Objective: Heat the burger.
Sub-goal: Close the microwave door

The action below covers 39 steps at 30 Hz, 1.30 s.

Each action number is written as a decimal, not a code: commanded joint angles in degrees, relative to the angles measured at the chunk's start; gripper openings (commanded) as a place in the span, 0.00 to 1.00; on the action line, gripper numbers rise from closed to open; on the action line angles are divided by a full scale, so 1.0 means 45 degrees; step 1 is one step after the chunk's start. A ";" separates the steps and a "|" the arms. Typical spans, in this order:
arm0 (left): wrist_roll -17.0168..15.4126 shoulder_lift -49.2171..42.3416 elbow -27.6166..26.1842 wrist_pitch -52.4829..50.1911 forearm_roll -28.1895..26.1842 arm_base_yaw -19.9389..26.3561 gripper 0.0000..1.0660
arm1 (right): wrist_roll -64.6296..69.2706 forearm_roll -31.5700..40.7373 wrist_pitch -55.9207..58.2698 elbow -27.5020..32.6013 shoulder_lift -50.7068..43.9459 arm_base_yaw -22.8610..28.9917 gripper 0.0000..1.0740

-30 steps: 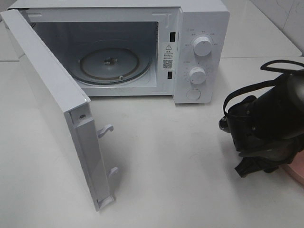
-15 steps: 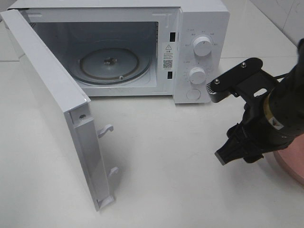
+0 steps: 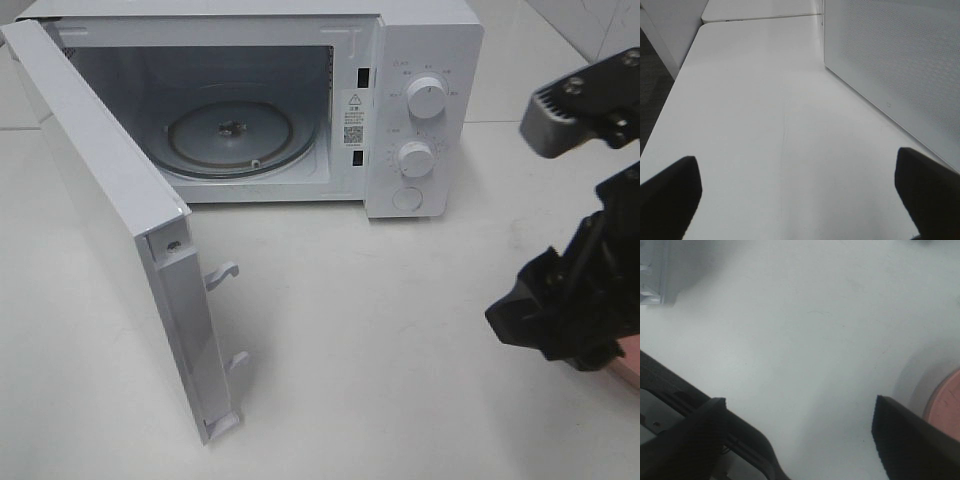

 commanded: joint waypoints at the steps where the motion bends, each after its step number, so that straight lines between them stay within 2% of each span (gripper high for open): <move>1: -0.0038 -0.0216 0.0025 -0.0178 0.0000 0.0051 0.92 | -0.0547 0.0395 0.1337 -0.0051 -0.1604 0.0025 0.72; 7: -0.0038 -0.0216 0.0025 -0.0178 0.0000 0.0051 0.92 | -0.0547 0.0458 0.2954 -0.0025 -0.3718 0.0025 0.71; 16: -0.0038 -0.0216 0.0025 -0.0178 0.0000 0.0051 0.92 | -0.0891 0.0471 0.3985 -0.0025 -0.7079 -0.0216 0.71; 20: -0.0038 -0.0216 0.0025 -0.0178 0.0000 0.0051 0.92 | -0.1515 0.0471 0.4163 -0.0025 -0.8874 -0.1502 0.71; 21: -0.0038 -0.0216 0.0025 -0.0178 0.0000 0.0051 0.92 | -0.1515 0.0471 0.4163 -0.0025 -0.8874 -0.1502 0.71; 22: -0.0038 -0.0216 0.0025 -0.0178 0.0000 0.0051 0.92 | -0.1821 0.0471 0.4291 -0.0025 -0.9422 -0.2075 0.71; 29: -0.0038 -0.0216 0.0025 -0.0178 0.0000 0.0051 0.92 | -0.1897 0.0484 0.4686 0.0000 -1.0861 -0.3298 0.71; 31: -0.0038 -0.0216 0.0025 -0.0178 0.0000 0.0051 0.92 | -0.1923 0.0509 0.4673 0.0433 -1.1688 -0.4316 0.71; 34: -0.0038 -0.0216 0.0025 -0.0178 0.0000 0.0051 0.92 | -0.1923 0.0509 0.4673 0.0586 -1.1879 -0.4558 0.71; 39: -0.0038 -0.0216 0.0025 -0.0178 0.0000 0.0051 0.92 | -0.1923 0.0688 0.4520 0.1388 -1.2783 -0.5755 0.71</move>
